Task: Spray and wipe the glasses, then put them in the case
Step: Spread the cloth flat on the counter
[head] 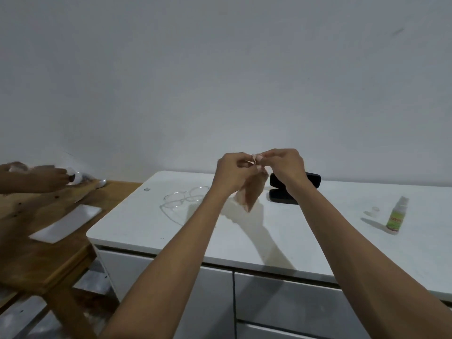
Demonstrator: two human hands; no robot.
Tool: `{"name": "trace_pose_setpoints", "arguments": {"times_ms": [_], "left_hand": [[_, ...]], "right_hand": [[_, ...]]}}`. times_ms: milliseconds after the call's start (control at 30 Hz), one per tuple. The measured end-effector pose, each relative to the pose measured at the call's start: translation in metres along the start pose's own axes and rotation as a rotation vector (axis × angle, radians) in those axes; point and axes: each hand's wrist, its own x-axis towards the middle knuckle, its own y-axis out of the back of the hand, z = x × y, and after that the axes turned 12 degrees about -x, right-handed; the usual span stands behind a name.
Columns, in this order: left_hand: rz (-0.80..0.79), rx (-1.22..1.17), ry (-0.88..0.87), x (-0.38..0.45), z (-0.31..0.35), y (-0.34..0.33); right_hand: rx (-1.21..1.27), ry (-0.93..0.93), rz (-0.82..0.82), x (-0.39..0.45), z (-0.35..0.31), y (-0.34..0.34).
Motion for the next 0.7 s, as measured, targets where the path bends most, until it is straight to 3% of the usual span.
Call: {"name": "trace_pose_setpoints", "arguments": {"times_ms": [100,333,700], "left_hand": [[0.048,-0.134,0.043,0.005,0.009,-0.017],[-0.029,-0.313,0.165,0.005,0.034,-0.031],[-0.098,-0.242,0.152,0.009,0.057,-0.049]], "right_hand": [[-0.02,0.003,-0.014,-0.001,-0.002,0.023],[-0.039,0.016,-0.005,-0.004,0.003,0.065],[-0.093,0.002,0.105,-0.006,0.007,0.099]]}}
